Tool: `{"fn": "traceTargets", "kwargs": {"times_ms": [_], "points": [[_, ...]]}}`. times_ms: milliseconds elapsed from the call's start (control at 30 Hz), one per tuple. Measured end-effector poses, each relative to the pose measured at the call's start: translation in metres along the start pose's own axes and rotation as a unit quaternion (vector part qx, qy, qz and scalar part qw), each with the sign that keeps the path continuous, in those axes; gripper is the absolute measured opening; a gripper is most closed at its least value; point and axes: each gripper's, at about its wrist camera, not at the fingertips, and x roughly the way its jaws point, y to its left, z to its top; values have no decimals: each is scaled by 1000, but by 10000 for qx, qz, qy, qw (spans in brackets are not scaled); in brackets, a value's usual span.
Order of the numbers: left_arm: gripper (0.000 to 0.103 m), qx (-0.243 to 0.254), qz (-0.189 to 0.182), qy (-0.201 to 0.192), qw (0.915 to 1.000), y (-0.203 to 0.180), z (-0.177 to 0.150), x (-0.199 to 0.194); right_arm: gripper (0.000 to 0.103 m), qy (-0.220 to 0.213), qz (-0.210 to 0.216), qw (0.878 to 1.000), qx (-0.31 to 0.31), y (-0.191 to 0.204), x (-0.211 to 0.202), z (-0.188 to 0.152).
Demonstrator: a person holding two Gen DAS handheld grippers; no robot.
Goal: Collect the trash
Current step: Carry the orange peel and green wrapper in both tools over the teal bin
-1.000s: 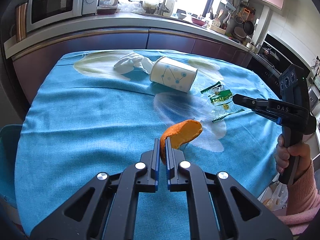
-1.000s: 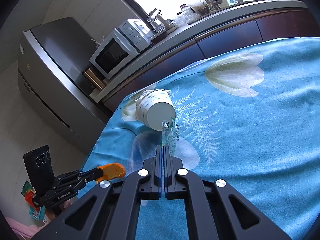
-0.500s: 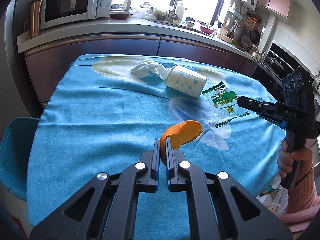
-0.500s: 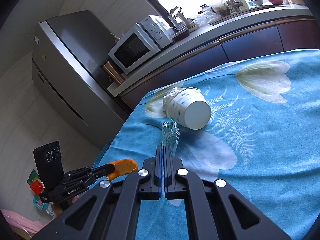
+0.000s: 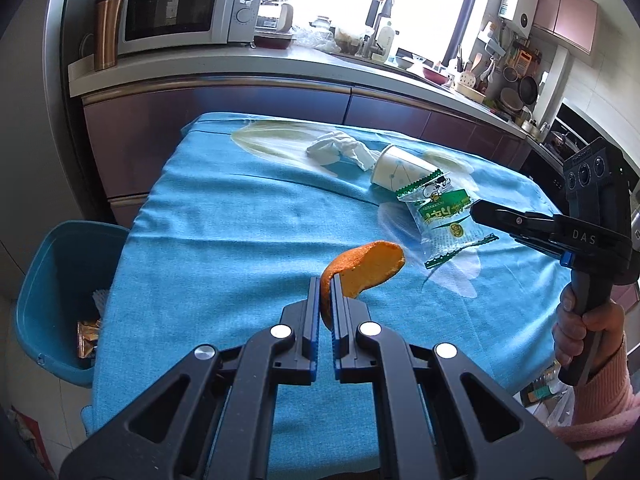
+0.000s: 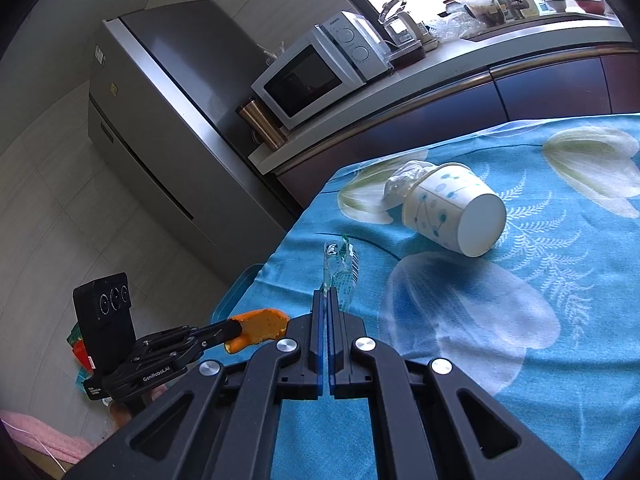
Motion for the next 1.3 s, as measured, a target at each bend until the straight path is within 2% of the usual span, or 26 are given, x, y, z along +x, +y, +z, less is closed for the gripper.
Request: {"fn": "traceTargets", "kwargs": {"times_ms": [1300], "points": [[5, -731, 718, -306, 9943, 80, -18, -53, 1, 635, 755, 9934, -591, 74, 94, 10]]}}
